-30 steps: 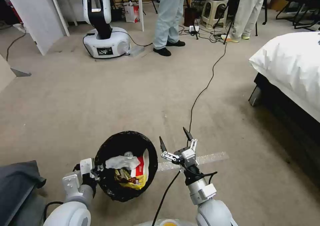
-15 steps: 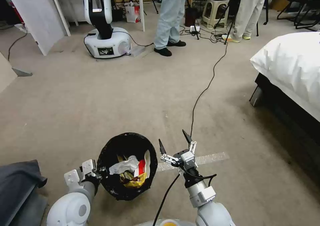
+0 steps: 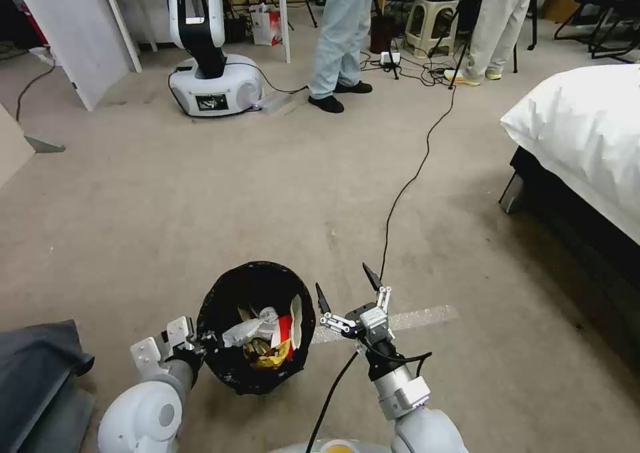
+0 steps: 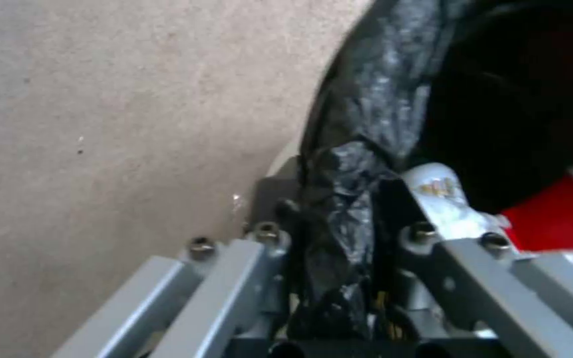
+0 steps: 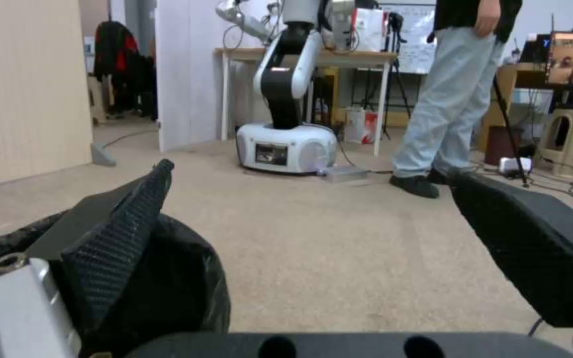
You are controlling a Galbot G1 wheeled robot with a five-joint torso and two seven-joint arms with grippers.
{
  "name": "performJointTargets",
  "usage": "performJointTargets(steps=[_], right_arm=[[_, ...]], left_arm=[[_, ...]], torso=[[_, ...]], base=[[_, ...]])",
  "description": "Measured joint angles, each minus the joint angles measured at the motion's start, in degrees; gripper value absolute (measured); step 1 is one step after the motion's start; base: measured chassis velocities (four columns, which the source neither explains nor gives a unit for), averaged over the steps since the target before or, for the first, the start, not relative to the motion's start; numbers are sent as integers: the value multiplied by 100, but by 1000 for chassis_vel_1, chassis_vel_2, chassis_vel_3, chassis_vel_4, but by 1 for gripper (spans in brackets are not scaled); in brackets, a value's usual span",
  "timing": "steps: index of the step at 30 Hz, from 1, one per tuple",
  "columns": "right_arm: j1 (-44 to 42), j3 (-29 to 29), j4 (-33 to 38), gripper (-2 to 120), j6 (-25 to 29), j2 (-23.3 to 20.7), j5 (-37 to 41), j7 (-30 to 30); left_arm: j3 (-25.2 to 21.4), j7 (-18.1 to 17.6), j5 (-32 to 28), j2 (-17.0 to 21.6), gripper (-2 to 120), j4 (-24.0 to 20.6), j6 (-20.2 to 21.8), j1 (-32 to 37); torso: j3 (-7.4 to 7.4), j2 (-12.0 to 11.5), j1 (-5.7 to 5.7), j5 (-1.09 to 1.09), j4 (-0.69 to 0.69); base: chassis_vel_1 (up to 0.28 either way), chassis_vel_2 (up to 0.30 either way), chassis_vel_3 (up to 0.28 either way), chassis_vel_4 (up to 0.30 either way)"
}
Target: Pick up the trash bin, then pick up the garbage from the floor and place it into the trash bin.
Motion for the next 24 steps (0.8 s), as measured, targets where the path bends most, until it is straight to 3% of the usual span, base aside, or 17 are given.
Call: performJointTargets(steps=[18,24], right_arm=[[-52,-23,-4,100,42,-35,-55,-71],[-69,-29,3,100,44,-53,-61,-83]], left_arm=[[-88,189,136,22,88,-189,-273,-18],[-157,275,209,54,100,-262,-362,-16]], torso=[[0,0,0,4,1],[0,0,0,5,1]], base=[[0,0,0,0],[0,0,0,0]])
